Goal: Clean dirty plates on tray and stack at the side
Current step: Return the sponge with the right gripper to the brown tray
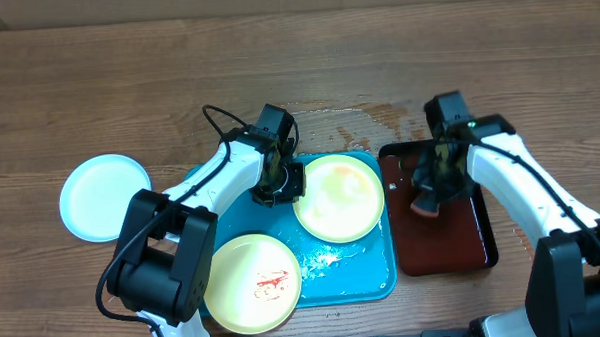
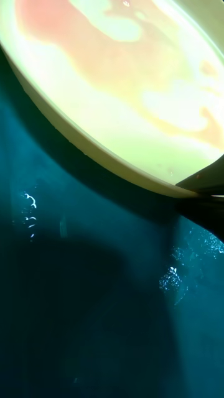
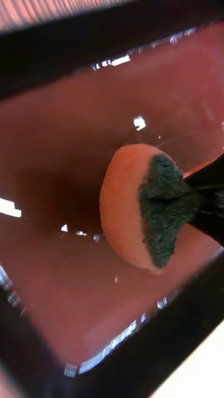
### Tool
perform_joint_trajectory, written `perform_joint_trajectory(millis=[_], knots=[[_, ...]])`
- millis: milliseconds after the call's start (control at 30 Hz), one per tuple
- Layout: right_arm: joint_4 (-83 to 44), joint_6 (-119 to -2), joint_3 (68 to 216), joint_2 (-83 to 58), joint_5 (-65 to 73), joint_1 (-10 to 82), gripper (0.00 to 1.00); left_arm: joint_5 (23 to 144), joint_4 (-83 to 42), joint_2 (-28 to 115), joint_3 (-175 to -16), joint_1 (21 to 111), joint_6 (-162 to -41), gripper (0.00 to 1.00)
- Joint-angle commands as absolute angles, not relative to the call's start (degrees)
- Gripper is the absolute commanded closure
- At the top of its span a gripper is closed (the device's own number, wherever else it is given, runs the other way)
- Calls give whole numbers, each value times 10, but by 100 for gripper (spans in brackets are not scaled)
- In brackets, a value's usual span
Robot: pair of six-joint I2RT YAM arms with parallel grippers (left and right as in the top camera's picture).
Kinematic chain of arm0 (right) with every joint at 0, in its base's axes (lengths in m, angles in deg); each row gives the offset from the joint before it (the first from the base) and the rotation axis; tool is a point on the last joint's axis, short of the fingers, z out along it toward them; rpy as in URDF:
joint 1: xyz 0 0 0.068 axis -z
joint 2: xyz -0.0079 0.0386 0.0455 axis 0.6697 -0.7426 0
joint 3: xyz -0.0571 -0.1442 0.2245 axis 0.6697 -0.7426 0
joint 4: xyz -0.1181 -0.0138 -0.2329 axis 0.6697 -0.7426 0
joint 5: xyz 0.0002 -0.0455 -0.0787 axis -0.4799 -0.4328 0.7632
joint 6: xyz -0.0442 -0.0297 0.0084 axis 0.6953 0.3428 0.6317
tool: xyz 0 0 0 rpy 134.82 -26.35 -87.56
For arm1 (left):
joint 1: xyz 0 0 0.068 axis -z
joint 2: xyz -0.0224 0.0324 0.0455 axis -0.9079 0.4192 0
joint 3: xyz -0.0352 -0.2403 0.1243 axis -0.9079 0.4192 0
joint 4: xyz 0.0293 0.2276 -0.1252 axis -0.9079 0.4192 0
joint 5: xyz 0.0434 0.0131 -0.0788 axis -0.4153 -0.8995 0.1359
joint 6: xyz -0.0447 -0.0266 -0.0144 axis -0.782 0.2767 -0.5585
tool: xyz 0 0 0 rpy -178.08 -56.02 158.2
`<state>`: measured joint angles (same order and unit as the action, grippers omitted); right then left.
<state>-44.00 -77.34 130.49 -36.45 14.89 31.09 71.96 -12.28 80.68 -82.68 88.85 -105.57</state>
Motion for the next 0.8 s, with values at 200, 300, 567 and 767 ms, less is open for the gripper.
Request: perform_joint_trajectory(millis=[200, 300, 567, 767], knots=[[-378, -778, 1242, -364, 135, 312, 96, 718, -123, 805, -841, 891, -1066, 96], [-376, -778, 1240, -364, 134, 312, 95, 718, -123, 805, -841, 891, -1068, 96], [-383, -761, 1247, -364, 134, 312, 0, 718, -123, 805, -841, 891, -1068, 96], [-439, -742, 1321, -352, 136, 312, 0, 718, -123, 805, -841, 891, -1068, 96]])
